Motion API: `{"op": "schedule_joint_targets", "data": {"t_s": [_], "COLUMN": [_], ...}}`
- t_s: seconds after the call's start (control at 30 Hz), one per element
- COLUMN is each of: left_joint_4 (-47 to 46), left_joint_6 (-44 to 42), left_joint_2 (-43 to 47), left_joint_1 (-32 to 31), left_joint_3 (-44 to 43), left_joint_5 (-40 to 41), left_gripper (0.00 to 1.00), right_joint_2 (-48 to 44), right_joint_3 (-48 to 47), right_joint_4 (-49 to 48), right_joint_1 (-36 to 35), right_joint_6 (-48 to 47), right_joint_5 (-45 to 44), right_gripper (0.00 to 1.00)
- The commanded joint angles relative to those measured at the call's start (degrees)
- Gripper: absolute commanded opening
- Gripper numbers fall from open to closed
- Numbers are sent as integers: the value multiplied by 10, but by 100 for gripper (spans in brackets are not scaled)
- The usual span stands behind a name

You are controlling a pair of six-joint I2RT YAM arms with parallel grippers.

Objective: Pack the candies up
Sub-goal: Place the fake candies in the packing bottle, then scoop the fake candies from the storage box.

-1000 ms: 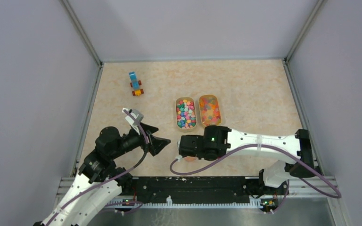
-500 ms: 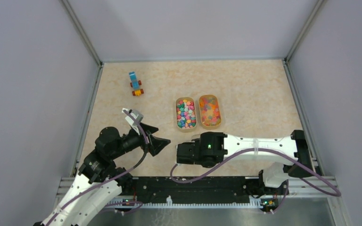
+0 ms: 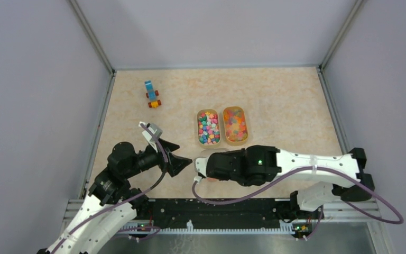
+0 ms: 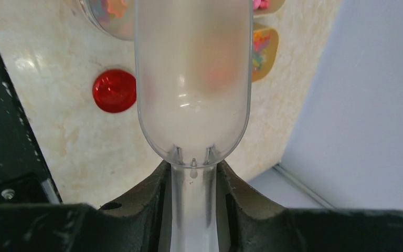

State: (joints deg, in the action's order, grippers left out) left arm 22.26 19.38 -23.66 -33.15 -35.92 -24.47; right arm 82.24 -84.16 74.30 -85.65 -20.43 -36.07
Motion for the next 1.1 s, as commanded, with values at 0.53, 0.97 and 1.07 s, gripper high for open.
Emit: {"op": "schedule_joint_targets", "data": {"t_s": [0.53, 0.97, 1.07], "left_joint_4": [-33, -33, -31], "left_joint_6": [-5, -5, -5], "left_joint_2": [-36, -38, -38], "left_joint_1": [-2, -2, -2], "left_joint_3": [5, 4, 4], "left_joint_5": [-31, -27, -27], "left_gripper": [99, 99, 99], "right_joint_2": [-138, -240, -269], "right_joint_3": [86, 147, 165], "right_joint_4": [-268, -372, -405], "right_joint_1": [-1, 1, 1], "right_joint_6": [-23, -16, -16], "right_joint_5": [151, 214, 237], "right_gripper": [0, 0, 0]}}
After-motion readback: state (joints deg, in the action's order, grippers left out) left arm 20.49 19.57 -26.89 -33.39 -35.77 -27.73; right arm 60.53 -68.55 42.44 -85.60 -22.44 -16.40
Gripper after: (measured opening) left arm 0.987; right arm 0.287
